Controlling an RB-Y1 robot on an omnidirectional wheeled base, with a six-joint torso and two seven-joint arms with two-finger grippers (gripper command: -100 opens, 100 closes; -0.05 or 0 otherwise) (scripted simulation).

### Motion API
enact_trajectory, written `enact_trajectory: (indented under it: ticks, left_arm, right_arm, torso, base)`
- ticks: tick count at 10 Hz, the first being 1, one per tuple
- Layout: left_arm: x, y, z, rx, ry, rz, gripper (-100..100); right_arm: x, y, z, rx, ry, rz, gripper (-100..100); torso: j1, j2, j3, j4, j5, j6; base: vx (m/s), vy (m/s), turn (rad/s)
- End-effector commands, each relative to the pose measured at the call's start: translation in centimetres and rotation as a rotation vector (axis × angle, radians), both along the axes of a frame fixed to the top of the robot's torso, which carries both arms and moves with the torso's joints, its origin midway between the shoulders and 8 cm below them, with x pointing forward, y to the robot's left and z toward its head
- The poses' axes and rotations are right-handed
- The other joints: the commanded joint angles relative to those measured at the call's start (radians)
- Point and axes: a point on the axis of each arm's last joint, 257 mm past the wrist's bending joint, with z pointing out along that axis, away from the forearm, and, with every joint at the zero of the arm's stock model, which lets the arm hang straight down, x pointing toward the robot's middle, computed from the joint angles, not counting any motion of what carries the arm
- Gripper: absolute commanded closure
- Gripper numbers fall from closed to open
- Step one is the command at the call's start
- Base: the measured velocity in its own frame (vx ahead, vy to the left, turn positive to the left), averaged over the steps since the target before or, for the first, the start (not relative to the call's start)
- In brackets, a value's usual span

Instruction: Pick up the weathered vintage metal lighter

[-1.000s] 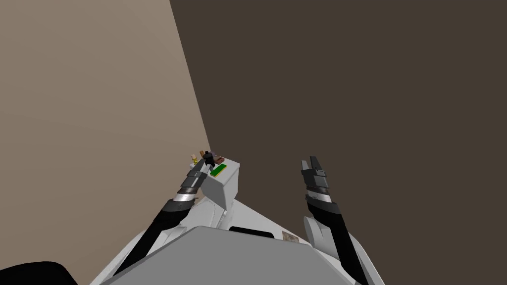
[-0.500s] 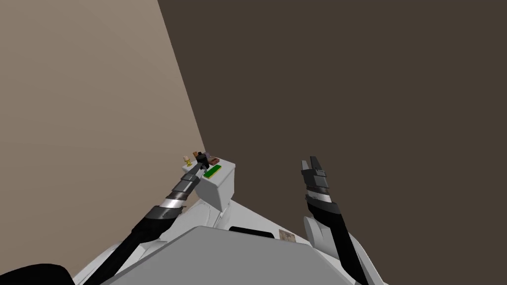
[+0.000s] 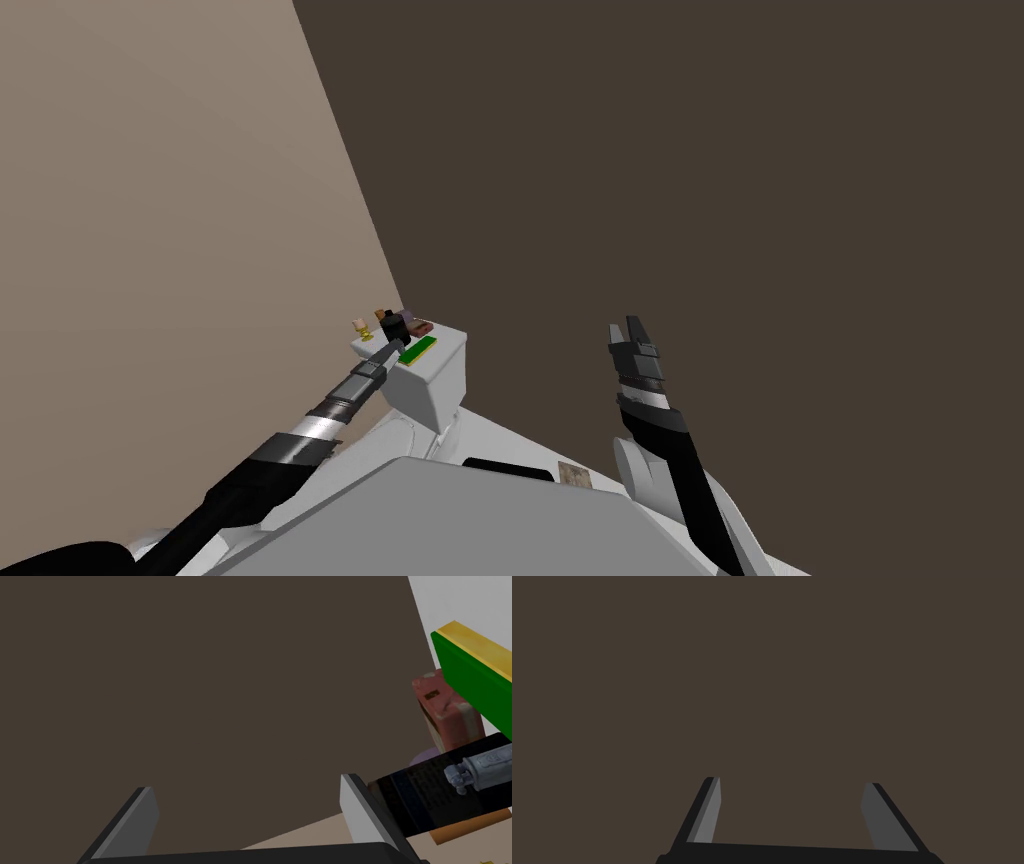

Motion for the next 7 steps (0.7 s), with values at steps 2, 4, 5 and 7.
enact_trajectory:
  ticks: [2,4,5,7]
  left_arm:
    - [-1.1,1.5,-1.6,0.043,0.097,0.021,-100]
    - [-1.9,2.5,-2.5,0.072,0.158,0.033,-100]
    - [-2.5,3.4,-3.2,0.102,0.211,0.042,-100]
    - [-3.4,4.4,-4.0,0.133,0.274,0.052,-100]
  right_arm:
    - [0.0,0.0,0.0,0.0,0.0,0.0,0]
    - [0.0,0.0,0.0,0.0,0.0,0.0,0]
    - [0.0,0.0,0.0,0.0,0.0,0.0,0]
    - [0.0,0.0,0.0,0.0,0.0,0.0,0]
  torso:
    - [0.0,0.0,0.0,0.0,0.0,0.0]
    - [0.0,-0.001,0.0,0.0,0.0,0.0]
    - [0.001,0.0,0.0,0.0,0.0,0.0]
    - [0.002,0.0,0.0,0.0,0.0,0.0]
  base:
    - [0.02,-0.022,-0.05]
    - [0.029,-0.024,-0.07]
    - [0.025,-0.015,-0.079]
    - [0.022,-0.002,-0.039]
